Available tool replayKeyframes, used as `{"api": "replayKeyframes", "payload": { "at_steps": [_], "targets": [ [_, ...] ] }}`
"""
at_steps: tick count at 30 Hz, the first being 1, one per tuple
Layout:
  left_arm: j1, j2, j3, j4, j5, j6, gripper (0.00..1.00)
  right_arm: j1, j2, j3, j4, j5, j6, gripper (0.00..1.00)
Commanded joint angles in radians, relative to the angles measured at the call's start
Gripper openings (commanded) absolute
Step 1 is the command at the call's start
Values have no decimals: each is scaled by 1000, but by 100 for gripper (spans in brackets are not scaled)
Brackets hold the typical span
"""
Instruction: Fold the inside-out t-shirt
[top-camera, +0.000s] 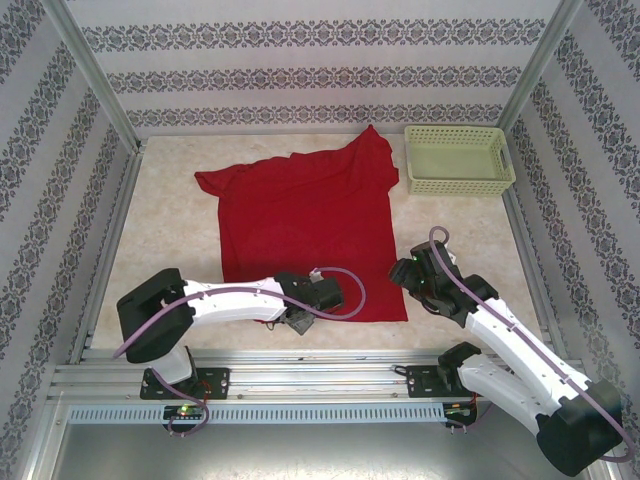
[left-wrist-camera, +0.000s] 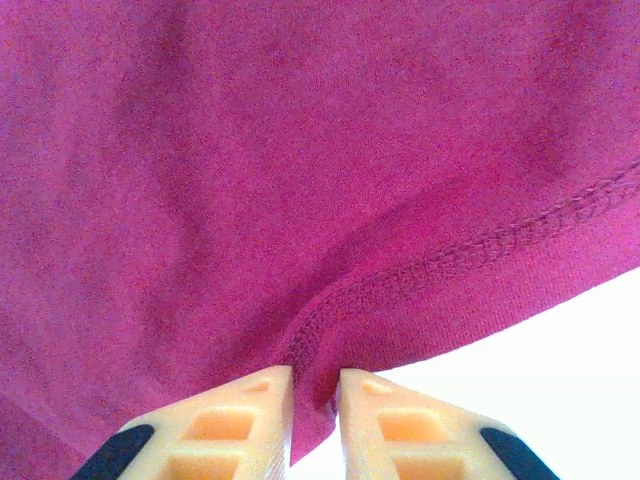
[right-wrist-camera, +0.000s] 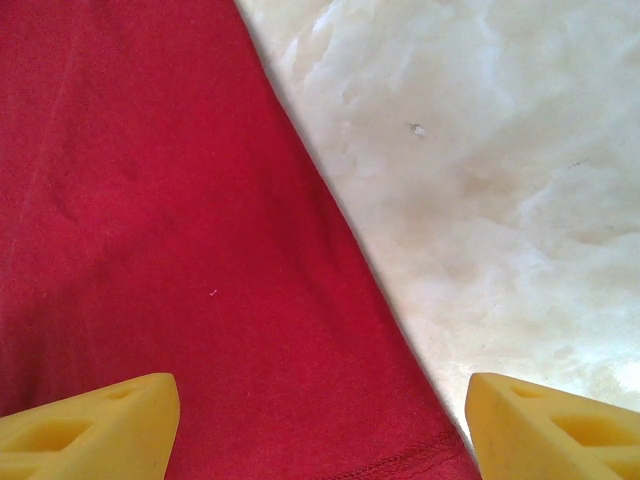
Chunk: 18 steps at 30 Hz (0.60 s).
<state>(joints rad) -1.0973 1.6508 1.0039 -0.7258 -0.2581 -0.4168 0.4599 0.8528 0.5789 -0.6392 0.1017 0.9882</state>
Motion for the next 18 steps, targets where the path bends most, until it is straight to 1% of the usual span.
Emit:
{"api": "replayKeyframes", "payload": {
  "at_steps": [1,5,10,18],
  "targets": [
    [11,-32,11,1,2,29,15,-10,9,-14,14,-13,-9,75],
    [17,-36,5,18,12,28,10,-9,18,-17,21,-20,-6,75],
    [40,-43,-14,53,38,22,0,-5,24,-19,26,-22,-6,75],
    [73,-81,-50,113,77,5,0,14,27,-25,46,-28,-3,76]
  ]
}}
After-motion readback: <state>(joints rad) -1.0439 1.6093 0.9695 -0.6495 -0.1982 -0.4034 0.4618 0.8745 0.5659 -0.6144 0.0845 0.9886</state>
